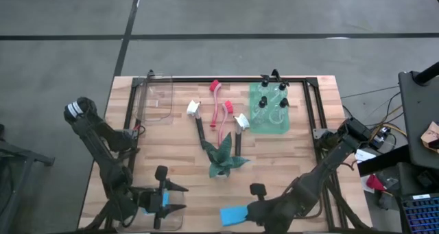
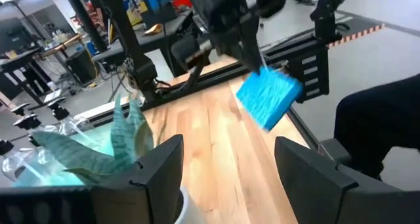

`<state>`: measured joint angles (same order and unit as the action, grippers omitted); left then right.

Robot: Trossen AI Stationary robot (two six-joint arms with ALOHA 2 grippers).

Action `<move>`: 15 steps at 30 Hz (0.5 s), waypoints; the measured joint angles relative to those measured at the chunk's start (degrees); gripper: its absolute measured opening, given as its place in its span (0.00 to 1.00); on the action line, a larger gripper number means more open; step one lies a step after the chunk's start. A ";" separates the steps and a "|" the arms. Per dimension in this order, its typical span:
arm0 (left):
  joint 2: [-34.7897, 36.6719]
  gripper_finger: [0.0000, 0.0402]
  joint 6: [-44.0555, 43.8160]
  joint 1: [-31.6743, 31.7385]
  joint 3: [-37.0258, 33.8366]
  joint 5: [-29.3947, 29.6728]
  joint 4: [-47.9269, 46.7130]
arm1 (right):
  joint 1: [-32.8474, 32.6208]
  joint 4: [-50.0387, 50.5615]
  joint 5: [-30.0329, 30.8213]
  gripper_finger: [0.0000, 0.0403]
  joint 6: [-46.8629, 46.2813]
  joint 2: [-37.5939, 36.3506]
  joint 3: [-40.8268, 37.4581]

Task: Pick & Place Kitchen Sink Supplies
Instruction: Put the blue sponge into the bottom transparent bin

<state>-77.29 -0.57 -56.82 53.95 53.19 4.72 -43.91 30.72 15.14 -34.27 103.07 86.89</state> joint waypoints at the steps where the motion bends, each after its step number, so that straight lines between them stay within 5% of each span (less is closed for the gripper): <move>1: -0.67 0.58 0.67 0.10 0.00 -0.04 0.79 | 0.17 -1.57 0.01 0.03 1.10 0.00 0.15; 15: -9.05 0.58 13.96 0.13 0.70 -2.82 17.54 | 5.19 -10.17 1.49 0.03 9.02 -0.07 1.27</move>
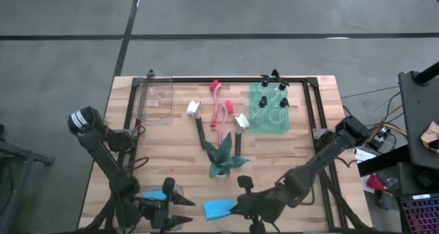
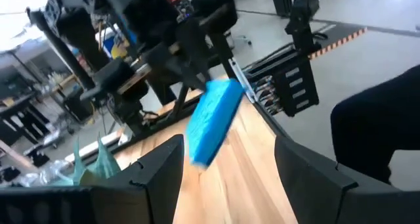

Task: Pick & Place Kitchen Sink Supplies
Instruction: Put the blue sponge into the bottom transparent bin

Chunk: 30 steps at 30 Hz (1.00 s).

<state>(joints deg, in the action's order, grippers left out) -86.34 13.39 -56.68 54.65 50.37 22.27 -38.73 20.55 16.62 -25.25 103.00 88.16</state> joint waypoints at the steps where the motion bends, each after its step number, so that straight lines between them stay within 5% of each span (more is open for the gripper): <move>1: -0.45 0.58 0.59 0.05 0.25 0.01 0.97 | 0.41 -0.14 0.02 0.03 0.25 0.00 0.00; 21: -3.46 0.57 1.98 3.84 2.49 0.09 4.50 | 2.93 -7.21 -4.71 0.03 5.79 0.00 0.33; 30: -3.41 0.38 0.12 4.13 2.49 0.19 6.62 | 3.87 -7.64 -4.66 0.03 6.05 0.00 0.30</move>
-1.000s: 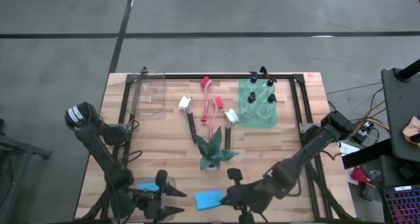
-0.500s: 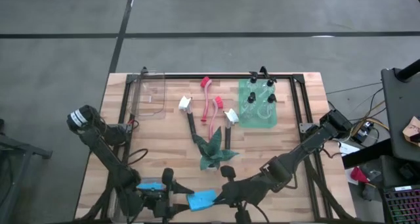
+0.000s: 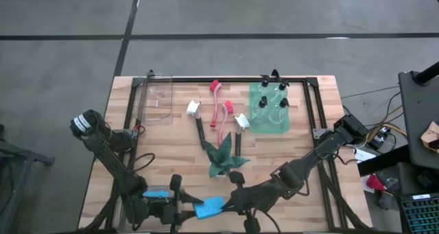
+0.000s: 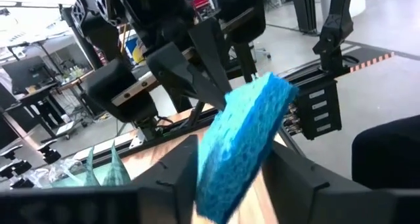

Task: Pick & Place Kitchen Sink Supplies
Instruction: Put the blue sponge into the bottom transparent bin

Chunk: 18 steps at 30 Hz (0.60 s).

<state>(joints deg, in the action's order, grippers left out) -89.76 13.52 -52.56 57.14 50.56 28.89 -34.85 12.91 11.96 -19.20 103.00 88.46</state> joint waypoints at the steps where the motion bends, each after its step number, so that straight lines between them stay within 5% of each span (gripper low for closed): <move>1: 0.00 0.34 -0.02 0.00 0.00 -0.08 0.03 | 0.04 0.00 0.01 0.03 0.13 0.00 -0.04; 10: 0.00 0.03 -0.54 -0.22 -0.02 -0.46 -0.38 | 0.37 -0.09 0.03 0.03 3.33 0.00 -0.10; 18: 4.72 0.07 -12.38 -2.81 -0.03 -0.48 -10.70 | 0.08 1.04 0.31 0.11 3.30 0.00 -0.90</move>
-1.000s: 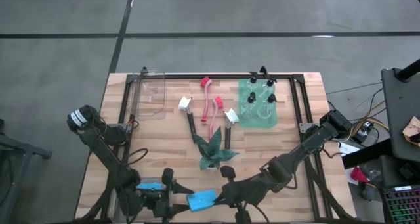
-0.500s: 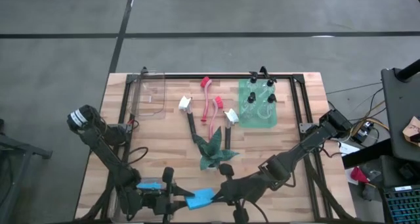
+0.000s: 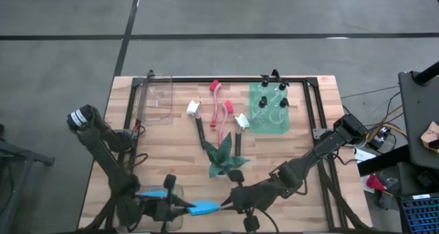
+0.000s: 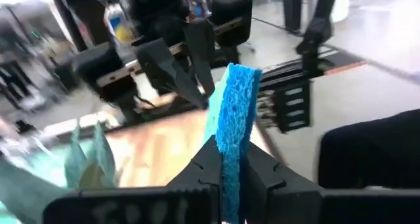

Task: Pick & Place Kitchen Sink Supplies
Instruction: Put the blue sponge into the bottom transparent bin

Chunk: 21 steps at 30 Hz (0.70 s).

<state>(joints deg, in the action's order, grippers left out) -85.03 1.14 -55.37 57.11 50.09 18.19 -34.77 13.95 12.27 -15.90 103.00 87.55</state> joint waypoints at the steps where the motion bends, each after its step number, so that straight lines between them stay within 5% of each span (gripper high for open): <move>1: 1.24 0.07 -3.36 -0.46 -0.01 -0.08 -2.84 | -0.15 0.74 -0.13 0.13 0.04 0.00 -0.13; 4: 5.19 0.05 -14.47 -1.78 -0.01 -1.92 -13.17 | -0.32 1.78 -0.37 0.20 0.12 0.02 -0.70; 10: 13.51 0.03 -38.57 -4.14 0.30 -14.79 -32.39 | -0.15 2.21 -0.15 0.31 0.02 0.02 -3.01; 21: 19.51 0.04 -87.33 -4.43 0.14 -37.27 -65.59 | -0.62 2.15 -0.28 0.36 -0.81 0.02 -4.49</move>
<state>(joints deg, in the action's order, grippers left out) -65.52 -86.19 -59.80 57.25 12.82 -47.40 -35.39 16.10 11.99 -16.71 103.02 83.07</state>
